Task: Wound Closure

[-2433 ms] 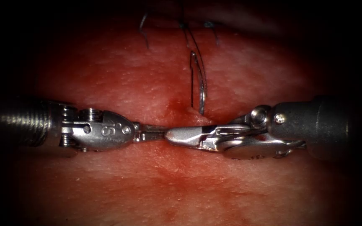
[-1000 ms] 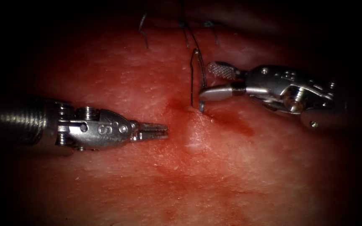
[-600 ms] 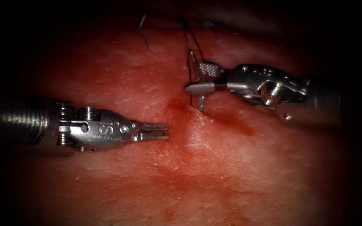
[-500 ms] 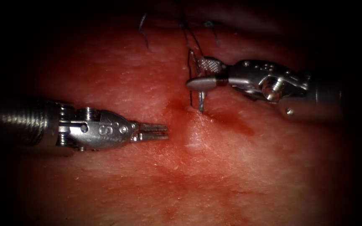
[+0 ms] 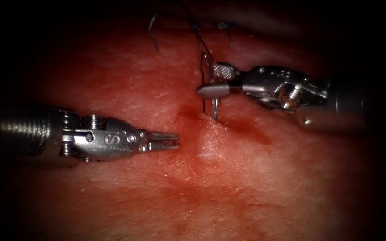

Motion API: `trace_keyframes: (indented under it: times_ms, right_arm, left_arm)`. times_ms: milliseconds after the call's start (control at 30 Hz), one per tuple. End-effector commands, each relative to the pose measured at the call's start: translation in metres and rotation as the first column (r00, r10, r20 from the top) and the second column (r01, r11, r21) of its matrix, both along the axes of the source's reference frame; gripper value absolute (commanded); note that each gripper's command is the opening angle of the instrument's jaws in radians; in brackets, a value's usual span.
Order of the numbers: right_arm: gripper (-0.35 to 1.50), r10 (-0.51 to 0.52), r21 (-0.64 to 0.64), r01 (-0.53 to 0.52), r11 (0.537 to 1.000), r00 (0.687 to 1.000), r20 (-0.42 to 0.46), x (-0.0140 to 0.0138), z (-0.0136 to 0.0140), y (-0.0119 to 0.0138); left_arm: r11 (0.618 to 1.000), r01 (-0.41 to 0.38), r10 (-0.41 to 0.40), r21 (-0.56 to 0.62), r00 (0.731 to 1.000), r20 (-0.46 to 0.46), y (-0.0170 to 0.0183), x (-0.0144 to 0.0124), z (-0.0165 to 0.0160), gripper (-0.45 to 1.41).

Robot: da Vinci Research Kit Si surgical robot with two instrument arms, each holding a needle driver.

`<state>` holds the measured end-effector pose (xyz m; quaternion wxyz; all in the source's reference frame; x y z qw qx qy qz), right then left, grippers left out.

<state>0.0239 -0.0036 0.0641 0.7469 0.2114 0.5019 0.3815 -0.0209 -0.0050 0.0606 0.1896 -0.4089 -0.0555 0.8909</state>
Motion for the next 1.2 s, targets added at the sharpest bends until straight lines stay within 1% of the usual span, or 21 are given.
trace_keyframes:
  times_ms: [33, 267, 400, 467, 500, 533, 567, 600, 700, 733, 800, 867, 1000, 1033, 1067, 1100, 1133, 1200]
  right_arm:
    - [1.31, -0.002, 0.001, 0.002, 1.000, 1.000, -0.004, 0.0007, 0.0003, 0.0000]
    - [1.30, 0.019, -0.001, -0.019, 1.000, 1.000, -0.014, 0.0006, 0.0002, 0.0010]
    - [1.30, 0.042, -0.003, -0.042, 0.999, 0.999, 0.000, 0.0005, 0.0002, 0.0014]
    - [1.23, 0.043, -0.006, -0.043, 0.999, 0.999, -0.002, 0.0005, 0.0005, 0.0013]
    - [1.03, 0.039, -0.007, -0.039, 0.999, 0.999, 0.000, 0.0005, 0.0006, 0.0010]
    - [0.59, 0.033, -0.008, -0.033, 0.999, 0.999, 0.004, 0.0003, 0.0007, 0.0007]
    - [0.07, 0.027, -0.009, -0.027, 1.000, 1.000, 0.007, 0.0002, 0.0008, 0.0003]
    - [-0.35, 0.007, 0.021, -0.008, 1.000, 0.999, 0.036, -0.0002, 0.0008, -0.0003]
    - [-0.35, 0.002, 0.032, -0.005, 0.999, 0.996, 0.088, -0.0011, 0.0004, -0.0007]
    - [-0.35, -0.001, 0.034, -0.002, 0.999, 0.996, 0.093, -0.0013, 0.0003, -0.0007]
    - [-0.35, -0.006, 0.037, 0.003, 0.999, 0.996, 0.093, -0.0018, 0.0000, -0.0007]
    - [-0.35, 0.012, 0.032, -0.015, 0.999, 0.996, 0.086, -0.0022, -0.0003, -0.0004]
    - [-0.35, 0.023, 0.040, -0.026, 0.999, 0.996, 0.084, -0.0021, -0.0007, -0.0001]
    - [0.15, 0.029, 0.056, -0.033, 0.998, 0.997, 0.078, -0.0020, -0.0007, -0.0001]
    - [0.66, 0.041, 0.109, -0.048, 0.993, 0.997, 0.067, -0.0019, -0.0007, -0.0001]
    - [1.26, 0.053, 0.162, -0.062, 0.985, 0.997, 0.057, -0.0016, -0.0006, 0.0000]
    - [1.35, 0.063, 0.190, -0.071, 0.979, 0.997, 0.047, -0.0013, -0.0005, -0.0001]
    - [1.38, 0.069, 0.193, -0.077, 0.978, 0.997, 0.046, -0.0009, -0.0004, -0.0002]
  left_arm:
    - [1.000, 0.000, 0.000, -0.001, 1.000, 0.001, 0.0000, -0.0006, 0.0005, -0.13]
    - [1.000, 0.000, 0.000, -0.001, 1.000, 0.001, 0.0000, -0.0006, 0.0005, -0.13]
    - [1.000, -0.001, 0.001, 0.000, 1.000, 0.003, -0.0001, -0.0006, 0.0004, -0.13]
    - [1.000, -0.001, 0.001, 0.000, 1.000, 0.003, -0.0001, -0.0006, 0.0004, -0.13]
    - [1.000, -0.001, 0.001, 0.000, 1.000, 0.003, -0.0001, -0.0006, 0.0004, -0.13]
    - [1.000, -0.001, 0.001, 0.000, 1.000, 0.003, -0.0001, -0.0006, 0.0004, -0.13]
    - [1.000, -0.001, 0.001, 0.000, 1.000, 0.003, -0.0001, -0.0006, 0.0004, -0.13]
    - [1.000, -0.001, 0.001, 0.001, 1.000, 0.002, -0.0002, -0.0006, 0.0003, -0.13]
    - [1.000, 0.000, 0.000, 0.002, 1.000, 0.002, -0.0002, -0.0006, 0.0002, -0.13]
    - [1.000, 0.000, 0.000, 0.002, 1.000, 0.002, -0.0002, -0.0007, 0.0001, -0.13]
    - [1.000, 0.001, -0.001, 0.002, 1.000, 0.001, -0.0002, -0.0008, 0.0000, -0.15]
    - [1.000, 0.001, -0.001, 0.003, 1.000, 0.003, -0.0003, -0.0009, 0.0000, -0.15]
    - [1.000, 0.001, -0.001, 0.003, 1.000, 0.002, -0.0004, -0.0010, -0.0001, -0.15]
    - [1.000, 0.001, -0.001, 0.003, 1.000, 0.003, -0.0003, -0.0010, -0.0001, -0.15]
    - [1.000, 0.001, -0.001, 0.003, 1.000, 0.003, -0.0003, -0.0010, -0.0001, -0.15]
    - [1.000, 0.001, -0.001, 0.003, 1.000, 0.003, -0.0003, -0.0010, -0.0001, -0.15]
    - [1.000, 0.001, -0.001, 0.003, 1.000, 0.003, -0.0003, -0.0010, -0.0001, -0.15]
    - [1.000, 0.001, -0.001, 0.003, 1.000, 0.002, -0.0004, -0.0010, -0.0001, -0.15]
